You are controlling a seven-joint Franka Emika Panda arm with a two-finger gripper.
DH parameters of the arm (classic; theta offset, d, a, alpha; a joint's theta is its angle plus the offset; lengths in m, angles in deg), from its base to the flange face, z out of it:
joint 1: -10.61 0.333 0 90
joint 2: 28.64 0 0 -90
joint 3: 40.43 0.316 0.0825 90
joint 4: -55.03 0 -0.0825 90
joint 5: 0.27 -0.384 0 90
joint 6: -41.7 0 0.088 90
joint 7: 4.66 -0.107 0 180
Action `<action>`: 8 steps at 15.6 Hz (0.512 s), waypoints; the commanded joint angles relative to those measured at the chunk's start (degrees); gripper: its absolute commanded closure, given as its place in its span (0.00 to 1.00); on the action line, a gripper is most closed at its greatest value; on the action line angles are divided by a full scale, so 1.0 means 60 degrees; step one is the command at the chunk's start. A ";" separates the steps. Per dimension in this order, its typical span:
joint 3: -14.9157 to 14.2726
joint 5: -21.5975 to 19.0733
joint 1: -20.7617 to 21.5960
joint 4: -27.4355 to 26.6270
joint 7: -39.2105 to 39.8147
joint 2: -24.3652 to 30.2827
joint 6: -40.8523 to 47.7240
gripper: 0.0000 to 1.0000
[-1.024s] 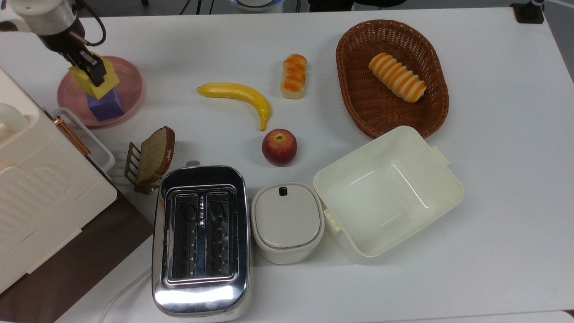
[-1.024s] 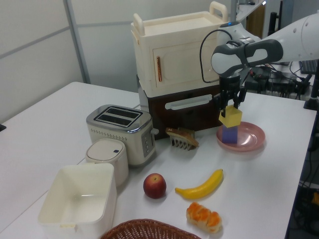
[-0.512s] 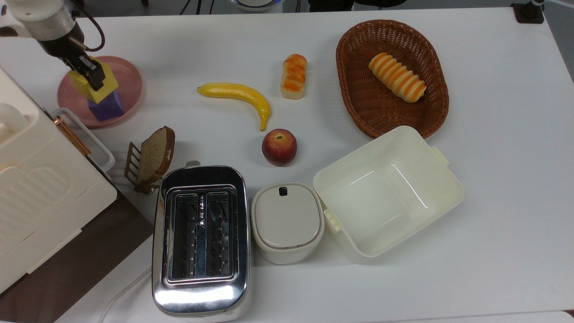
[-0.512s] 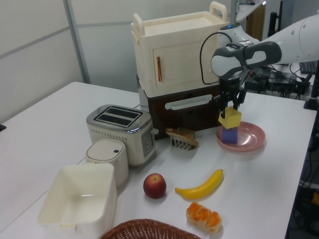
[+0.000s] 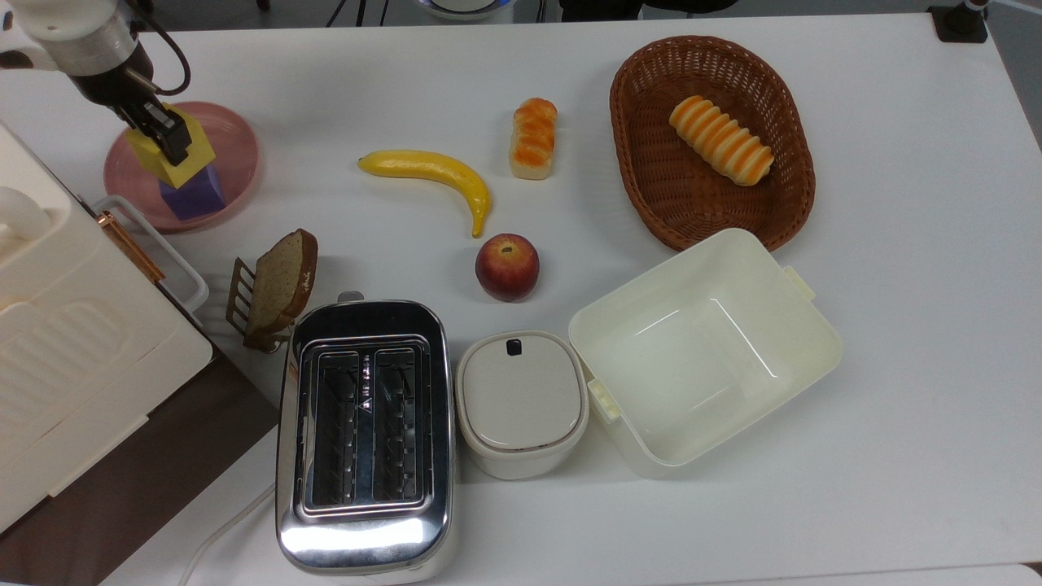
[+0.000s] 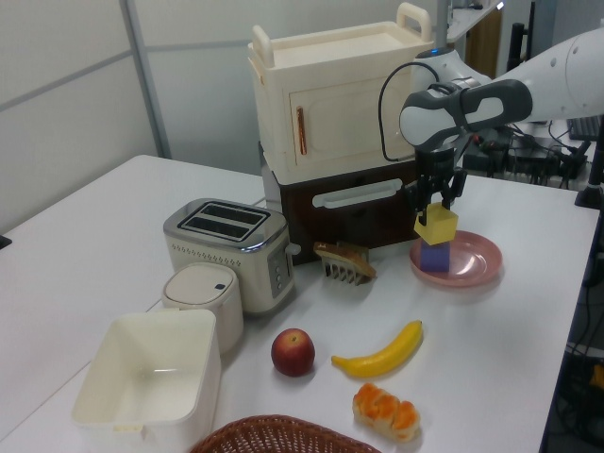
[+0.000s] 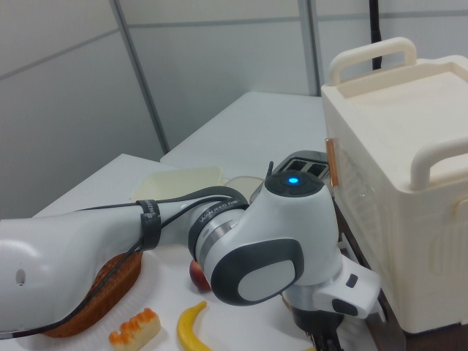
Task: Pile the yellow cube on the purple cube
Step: 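Lower the yellow cube onto the purple cube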
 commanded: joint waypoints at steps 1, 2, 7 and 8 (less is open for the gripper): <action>-0.0062 0.0150 -0.0009 -0.0009 0.0077 0.0003 -0.0166 0.51; -0.0062 0.0150 -0.0009 -0.0023 0.0077 0.0003 -0.0166 0.46; -0.0062 0.0150 -0.0009 -0.0024 0.0062 -0.0056 -0.0166 0.08; -0.0062 0.0165 -0.0009 -0.0009 0.0062 -0.0056 -0.0166 0.07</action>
